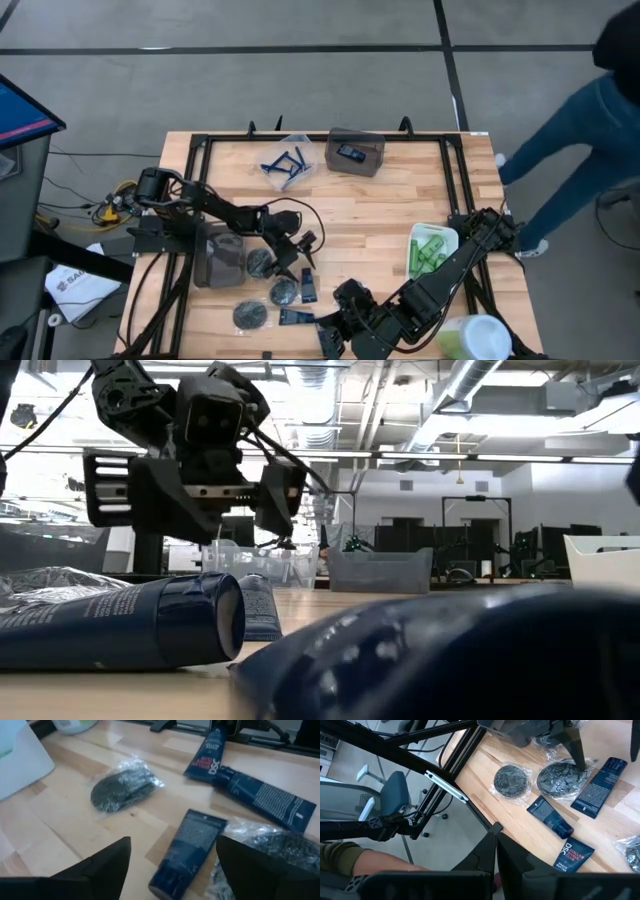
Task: Pick & Place Travel size toiletries
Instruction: Put the blue shave cream into the top black bin
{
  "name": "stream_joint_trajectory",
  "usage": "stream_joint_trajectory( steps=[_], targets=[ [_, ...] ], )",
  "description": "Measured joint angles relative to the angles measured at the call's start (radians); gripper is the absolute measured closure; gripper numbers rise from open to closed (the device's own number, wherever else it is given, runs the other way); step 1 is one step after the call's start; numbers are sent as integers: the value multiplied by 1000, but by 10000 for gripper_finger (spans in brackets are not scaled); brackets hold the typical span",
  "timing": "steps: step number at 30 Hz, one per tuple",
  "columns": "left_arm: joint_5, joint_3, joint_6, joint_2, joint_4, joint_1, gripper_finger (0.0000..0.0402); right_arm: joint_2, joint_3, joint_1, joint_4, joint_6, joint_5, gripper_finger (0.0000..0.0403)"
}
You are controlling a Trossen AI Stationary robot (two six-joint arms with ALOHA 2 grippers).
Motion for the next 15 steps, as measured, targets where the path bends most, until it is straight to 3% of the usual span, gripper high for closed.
stream_joint_trajectory(
  steps=[15],
  targets=[
    [68,90,0,159,-33,16,108,0,0,1,7,46,-2,393]
  ],
)
